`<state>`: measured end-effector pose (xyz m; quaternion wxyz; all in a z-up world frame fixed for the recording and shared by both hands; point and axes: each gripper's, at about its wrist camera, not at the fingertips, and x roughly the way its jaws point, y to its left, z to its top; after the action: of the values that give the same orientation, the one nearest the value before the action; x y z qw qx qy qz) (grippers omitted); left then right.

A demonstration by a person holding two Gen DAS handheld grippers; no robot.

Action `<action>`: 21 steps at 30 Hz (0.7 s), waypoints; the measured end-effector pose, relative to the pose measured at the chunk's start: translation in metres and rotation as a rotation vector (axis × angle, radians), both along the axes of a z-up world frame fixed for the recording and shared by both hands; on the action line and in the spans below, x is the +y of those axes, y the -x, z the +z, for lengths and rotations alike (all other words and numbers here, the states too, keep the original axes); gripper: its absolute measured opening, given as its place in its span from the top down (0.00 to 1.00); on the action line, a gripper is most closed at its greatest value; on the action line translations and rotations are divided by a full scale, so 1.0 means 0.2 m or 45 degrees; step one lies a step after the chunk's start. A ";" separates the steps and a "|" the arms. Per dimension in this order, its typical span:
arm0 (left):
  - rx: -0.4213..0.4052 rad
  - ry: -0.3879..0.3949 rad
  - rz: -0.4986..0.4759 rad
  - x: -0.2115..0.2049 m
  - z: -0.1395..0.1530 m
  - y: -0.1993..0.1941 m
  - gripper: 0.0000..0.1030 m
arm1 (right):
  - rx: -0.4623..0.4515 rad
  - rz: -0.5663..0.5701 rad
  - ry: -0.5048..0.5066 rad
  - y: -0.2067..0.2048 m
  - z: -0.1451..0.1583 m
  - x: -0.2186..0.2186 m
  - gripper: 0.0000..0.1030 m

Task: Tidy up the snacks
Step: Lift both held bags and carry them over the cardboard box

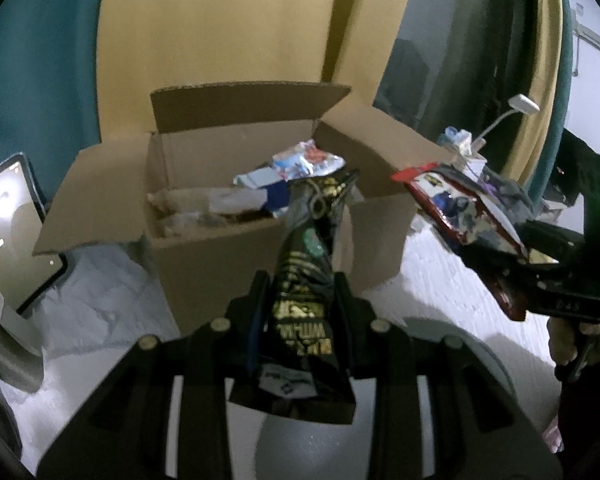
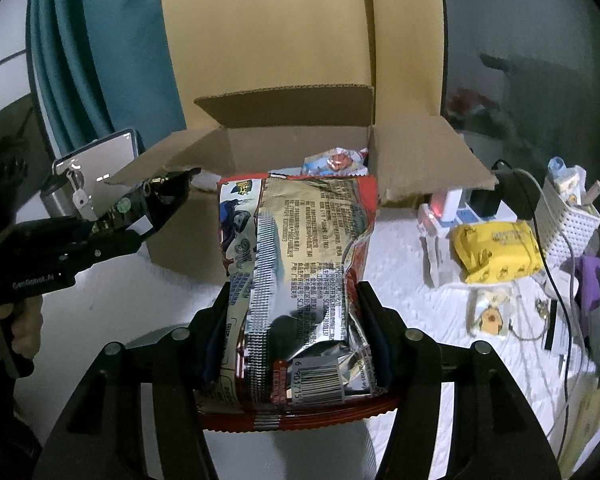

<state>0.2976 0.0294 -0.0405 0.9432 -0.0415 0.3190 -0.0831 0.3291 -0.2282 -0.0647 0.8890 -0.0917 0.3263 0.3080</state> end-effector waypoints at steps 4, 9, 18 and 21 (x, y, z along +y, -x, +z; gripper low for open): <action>-0.012 0.005 0.020 0.04 0.01 -0.06 0.69 | -0.014 0.010 0.005 -0.05 0.02 0.03 0.40; -0.025 0.019 0.045 0.08 0.02 -0.14 0.69 | -0.031 0.022 0.008 -0.13 0.05 0.08 0.40; -0.036 0.038 0.075 0.17 0.03 -0.30 0.69 | -0.041 0.030 0.026 -0.26 0.06 0.17 0.40; -0.027 0.060 0.087 0.20 0.03 -0.36 0.69 | -0.033 0.021 0.024 -0.32 0.04 0.19 0.40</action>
<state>0.3704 0.0703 -0.0344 0.9476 -0.0738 0.3053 -0.0588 0.3934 -0.1895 -0.0559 0.8896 -0.1067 0.3169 0.3111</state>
